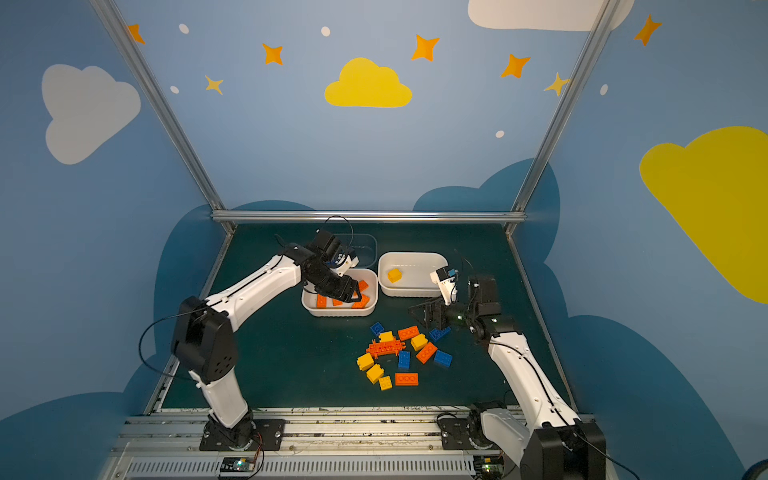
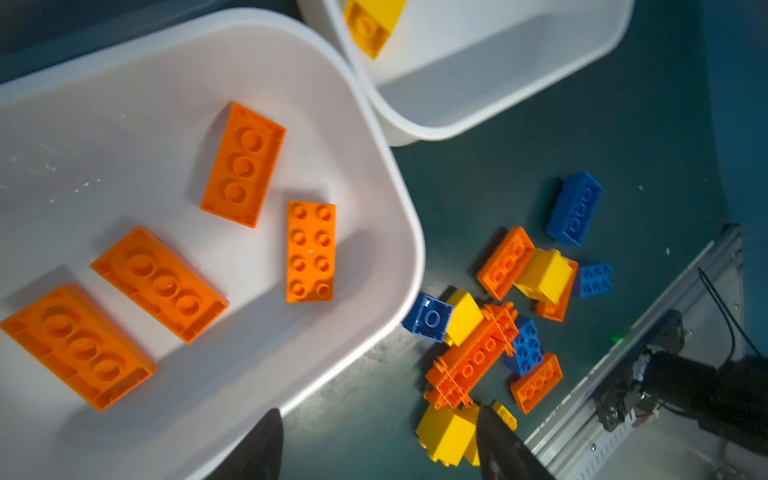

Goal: Sort the legos into containers by color
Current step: 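Raise the open left gripper out of the white bin, then move the left gripper down to a blue brick by the pile and grasp it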

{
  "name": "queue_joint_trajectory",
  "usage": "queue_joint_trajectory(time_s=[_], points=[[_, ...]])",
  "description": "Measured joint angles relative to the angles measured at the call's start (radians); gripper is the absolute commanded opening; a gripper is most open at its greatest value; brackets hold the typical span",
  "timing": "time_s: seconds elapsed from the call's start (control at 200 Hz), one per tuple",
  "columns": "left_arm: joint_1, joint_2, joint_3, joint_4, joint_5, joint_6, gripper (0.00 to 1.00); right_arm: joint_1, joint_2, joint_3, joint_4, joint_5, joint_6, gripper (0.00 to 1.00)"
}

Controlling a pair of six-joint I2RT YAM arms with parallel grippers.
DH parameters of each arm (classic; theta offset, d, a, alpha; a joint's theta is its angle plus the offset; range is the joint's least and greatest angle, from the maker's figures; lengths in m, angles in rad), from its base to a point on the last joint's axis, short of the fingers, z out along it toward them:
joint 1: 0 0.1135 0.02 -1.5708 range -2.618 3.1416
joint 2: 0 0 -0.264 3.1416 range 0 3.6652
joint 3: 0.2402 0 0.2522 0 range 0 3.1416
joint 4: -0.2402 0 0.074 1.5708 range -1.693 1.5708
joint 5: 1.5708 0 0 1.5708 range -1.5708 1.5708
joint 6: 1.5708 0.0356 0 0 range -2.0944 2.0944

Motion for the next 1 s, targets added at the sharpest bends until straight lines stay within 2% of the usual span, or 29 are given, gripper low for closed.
queue_joint_trajectory(time_s=[0.18,0.36,0.706,1.001], points=[[-0.101,-0.133,-0.198,0.048,0.006,-0.007,0.77,0.000,-0.004,0.000,-0.001,0.003,0.000,0.90],[-0.190,-0.148,-0.340,0.157,-0.025,-0.036,0.76,0.000,-0.010,0.000,-0.019,0.018,-0.009,0.90],[-0.312,0.046,-0.254,0.349,-0.248,-0.043,0.66,-0.006,-0.057,0.000,-0.046,0.080,-0.018,0.90],[-0.322,0.163,-0.216,0.369,-0.351,0.031,0.56,-0.013,-0.077,-0.001,-0.060,0.099,-0.019,0.90]])
